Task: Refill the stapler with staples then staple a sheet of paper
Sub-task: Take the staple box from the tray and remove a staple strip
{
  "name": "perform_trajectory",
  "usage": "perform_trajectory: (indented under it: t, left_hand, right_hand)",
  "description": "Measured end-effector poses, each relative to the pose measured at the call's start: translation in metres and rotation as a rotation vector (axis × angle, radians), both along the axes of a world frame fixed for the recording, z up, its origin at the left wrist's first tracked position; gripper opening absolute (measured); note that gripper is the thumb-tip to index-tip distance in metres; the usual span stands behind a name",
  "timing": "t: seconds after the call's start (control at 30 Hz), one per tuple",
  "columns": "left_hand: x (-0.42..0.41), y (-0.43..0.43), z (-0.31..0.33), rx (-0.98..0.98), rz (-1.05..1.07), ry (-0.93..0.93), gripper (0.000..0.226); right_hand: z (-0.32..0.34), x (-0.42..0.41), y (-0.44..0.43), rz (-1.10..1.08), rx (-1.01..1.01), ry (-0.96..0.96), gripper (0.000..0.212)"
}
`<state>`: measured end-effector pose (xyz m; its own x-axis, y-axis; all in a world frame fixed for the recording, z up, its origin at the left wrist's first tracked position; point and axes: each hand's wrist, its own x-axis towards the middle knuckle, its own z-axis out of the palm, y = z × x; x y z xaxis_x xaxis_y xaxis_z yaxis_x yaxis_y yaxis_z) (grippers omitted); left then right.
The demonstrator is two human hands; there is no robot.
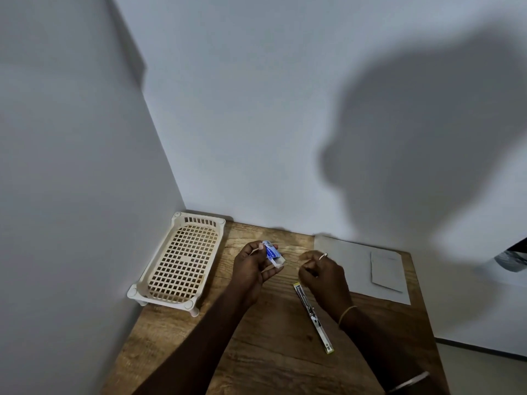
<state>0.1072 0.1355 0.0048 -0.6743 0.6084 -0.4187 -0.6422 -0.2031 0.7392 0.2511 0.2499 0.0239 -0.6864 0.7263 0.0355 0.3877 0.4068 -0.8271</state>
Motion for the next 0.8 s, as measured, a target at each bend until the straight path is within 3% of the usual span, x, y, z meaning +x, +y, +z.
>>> perform_trajectory:
  t: [0.37, 0.47, 0.63, 0.8]
  left_hand:
    - [0.005, 0.001, 0.004, 0.044, -0.014, -0.025, 0.014]
    - [0.003, -0.001, 0.006, 0.059, -0.002, -0.021, 0.014]
    - [0.0, -0.005, 0.009, 0.057, 0.019, -0.032, 0.014]
    - [0.0, -0.012, 0.006, 0.06, 0.0, -0.015, 0.015]
  right_hand:
    - [0.01, -0.022, -0.015, 0.041, -0.037, 0.207, 0.013]
    - [0.013, -0.025, -0.015, 0.112, 0.127, 0.191, 0.013]
    - [0.012, -0.026, -0.02, 0.257, 0.485, -0.028, 0.023]
    - [0.019, -0.033, -0.024, 0.254, 0.421, 0.005, 0.011]
